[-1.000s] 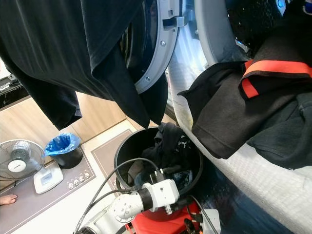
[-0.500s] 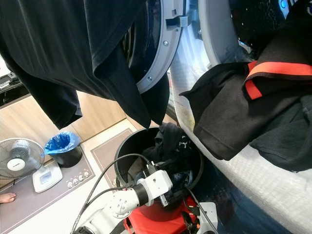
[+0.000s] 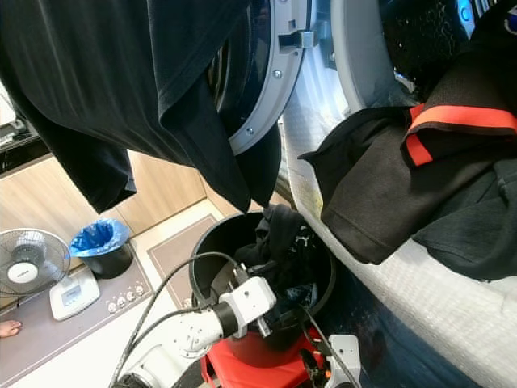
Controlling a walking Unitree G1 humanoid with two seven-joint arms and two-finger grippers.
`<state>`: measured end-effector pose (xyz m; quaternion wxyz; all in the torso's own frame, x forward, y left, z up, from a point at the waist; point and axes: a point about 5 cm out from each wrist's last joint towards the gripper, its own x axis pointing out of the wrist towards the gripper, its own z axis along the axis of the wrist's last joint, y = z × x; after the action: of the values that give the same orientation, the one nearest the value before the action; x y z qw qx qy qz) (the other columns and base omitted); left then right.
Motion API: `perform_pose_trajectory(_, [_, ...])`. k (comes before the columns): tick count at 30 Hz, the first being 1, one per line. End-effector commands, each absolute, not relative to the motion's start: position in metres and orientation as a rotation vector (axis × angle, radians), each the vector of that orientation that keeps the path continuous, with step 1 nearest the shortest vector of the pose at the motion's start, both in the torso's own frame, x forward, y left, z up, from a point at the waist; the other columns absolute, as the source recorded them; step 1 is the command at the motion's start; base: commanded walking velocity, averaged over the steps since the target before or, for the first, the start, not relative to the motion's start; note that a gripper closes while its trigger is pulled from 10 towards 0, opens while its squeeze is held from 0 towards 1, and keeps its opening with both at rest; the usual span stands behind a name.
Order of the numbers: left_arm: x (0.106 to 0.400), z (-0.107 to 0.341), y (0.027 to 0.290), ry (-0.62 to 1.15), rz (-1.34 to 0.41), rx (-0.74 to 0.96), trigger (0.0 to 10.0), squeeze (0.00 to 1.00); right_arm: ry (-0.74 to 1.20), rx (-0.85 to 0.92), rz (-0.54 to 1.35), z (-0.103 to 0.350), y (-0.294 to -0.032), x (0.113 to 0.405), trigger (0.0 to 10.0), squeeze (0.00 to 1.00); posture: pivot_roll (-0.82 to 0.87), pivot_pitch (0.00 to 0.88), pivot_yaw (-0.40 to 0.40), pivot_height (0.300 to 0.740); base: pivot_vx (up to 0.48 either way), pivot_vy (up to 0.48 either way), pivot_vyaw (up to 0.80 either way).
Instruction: Clothes washing
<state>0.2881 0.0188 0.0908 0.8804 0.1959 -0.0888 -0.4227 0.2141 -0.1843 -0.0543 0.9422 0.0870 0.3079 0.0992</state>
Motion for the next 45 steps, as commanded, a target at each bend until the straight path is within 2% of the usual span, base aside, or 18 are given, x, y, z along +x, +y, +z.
perform_pose_trajectory(1, [0.342, 0.179, 0.117, -0.442, -0.325, 0.251, 10.0, 0.0, 0.978, 0.261, 0.037, -0.101, -0.211, 0.109, 10.0, 0.0, -0.04, 0.058, 0.116, 0.74, 0.0, 0.0, 0.0])
perform_pose_trajectory(8, [0.341, 0.182, 0.117, -0.451, -0.37, 0.26, 10.0, 0.0, 0.948, 0.306, 0.044, -0.1, -0.209, 0.11, 10.0, 0.0, -0.04, 0.065, 0.116, 0.74, 0.0, 0.0, 0.0])
perform_pose_trajectory(16, [0.327, 0.169, 0.092, -0.392, -0.578, 0.249, 10.0, 0.0, 0.902, 0.27, 0.155, -0.095, -0.202, 0.124, 10.0, 0.0, -0.03, 0.072, 0.11, 0.74, 0.0, 0.0, 0.0])
perform_pose_trajectory(19, [0.317, 0.162, 0.07, -0.36, -0.71, 0.235, 10.0, 0.0, 0.848, 0.153, 0.286, -0.087, -0.195, 0.146, 10.0, 0.0, -0.03, 0.079, 0.107, 0.74, 0.0, 0.0, 0.0])
perform_pose_trajectory(25, [0.312, 0.159, 0.059, -0.341, -0.774, 0.217, 10.0, 0.0, 0.814, 0.091, 0.351, -0.081, -0.191, 0.16, 10.0, 0.0, -0.03, 0.081, 0.106, 0.74, 0.0, 0.0, 0.0])
perform_pose_trajectory(28, [0.302, 0.15, 0.034, -0.293, -0.898, 0.23, 10.0, 0.0, 0.745, -0.015, 0.438, -0.067, -0.18, 0.189, 10.0, 0.0, -0.03, 0.091, 0.104, 0.74, 0.0, 0.0, 0.0])
perform_pose_trajectory(30, [0.298, 0.147, 0.021, -0.268, -0.947, 0.231, 10.0, 0.0, 0.747, -0.111, 0.482, -0.064, -0.174, 0.198, 10.0, 0.0, -0.04, 0.094, 0.103, 0.74, 0.0, 0.0, 0.0])
perform_pose_trajectory(37, [0.293, 0.144, 0.009, -0.261, -0.976, 0.245, 10.0, 0.0, 0.8, -0.203, 0.488, -0.064, -0.172, 0.203, 10.0, 0.0, -0.04, 0.101, 0.104, 0.74, 0.0, 0.0, 0.0])
perform_pose_trajectory(45, [0.286, 0.142, 0.0, -0.238, -1.016, 0.221, 10.0, 0.0, 0.778, -0.155, 0.472, -0.057, -0.167, 0.214, 10.0, 0.0, -0.05, 0.11, 0.105, 0.74, 0.0, 0.0, 0.0])
